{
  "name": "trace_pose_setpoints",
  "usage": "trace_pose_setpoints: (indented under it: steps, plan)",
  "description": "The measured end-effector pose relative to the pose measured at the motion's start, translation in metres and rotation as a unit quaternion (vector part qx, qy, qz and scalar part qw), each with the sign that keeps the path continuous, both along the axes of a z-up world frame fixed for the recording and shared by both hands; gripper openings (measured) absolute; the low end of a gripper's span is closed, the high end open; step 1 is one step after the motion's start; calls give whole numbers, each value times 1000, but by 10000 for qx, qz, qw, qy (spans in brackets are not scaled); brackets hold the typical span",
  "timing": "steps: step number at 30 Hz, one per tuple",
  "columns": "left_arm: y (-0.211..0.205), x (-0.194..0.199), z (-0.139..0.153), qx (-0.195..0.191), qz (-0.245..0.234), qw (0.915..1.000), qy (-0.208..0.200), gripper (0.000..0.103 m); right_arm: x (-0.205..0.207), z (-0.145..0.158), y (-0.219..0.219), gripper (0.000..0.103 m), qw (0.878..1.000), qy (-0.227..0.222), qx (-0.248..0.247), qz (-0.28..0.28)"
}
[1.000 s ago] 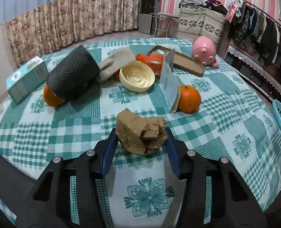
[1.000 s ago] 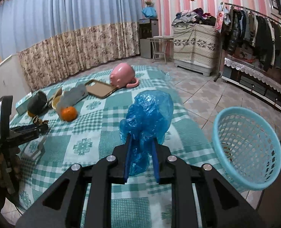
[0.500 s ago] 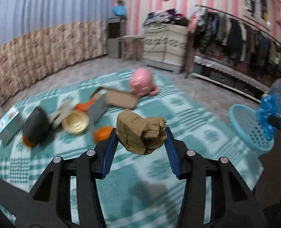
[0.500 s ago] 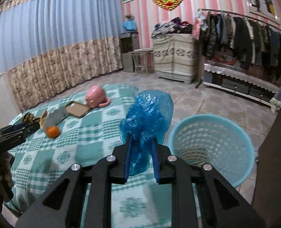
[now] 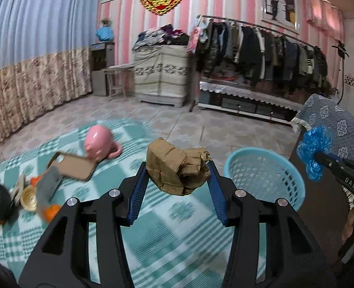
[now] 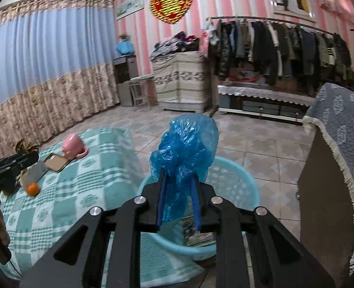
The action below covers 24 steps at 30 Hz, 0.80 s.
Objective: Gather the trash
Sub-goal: 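Carry both items over the wastebasket and open both grippers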
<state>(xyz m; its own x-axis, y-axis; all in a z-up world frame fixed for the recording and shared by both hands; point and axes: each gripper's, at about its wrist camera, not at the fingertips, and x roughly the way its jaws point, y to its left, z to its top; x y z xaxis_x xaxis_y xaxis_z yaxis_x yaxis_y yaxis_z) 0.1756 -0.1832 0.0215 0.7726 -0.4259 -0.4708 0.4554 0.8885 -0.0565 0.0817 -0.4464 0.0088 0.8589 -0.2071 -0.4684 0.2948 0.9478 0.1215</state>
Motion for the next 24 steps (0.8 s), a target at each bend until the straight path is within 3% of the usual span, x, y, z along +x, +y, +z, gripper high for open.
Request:
trace_pose_setpoints:
  steps: [10, 24]
  plan:
    - [-72, 12, 5, 11, -489, 9988, -99, 48, -3, -16, -45, 20, 9992, 86, 73, -389]
    - [-162, 44, -41, 273, -1109, 9929, 330, 48, 5, -48, -78, 20, 9972, 309, 258, -634]
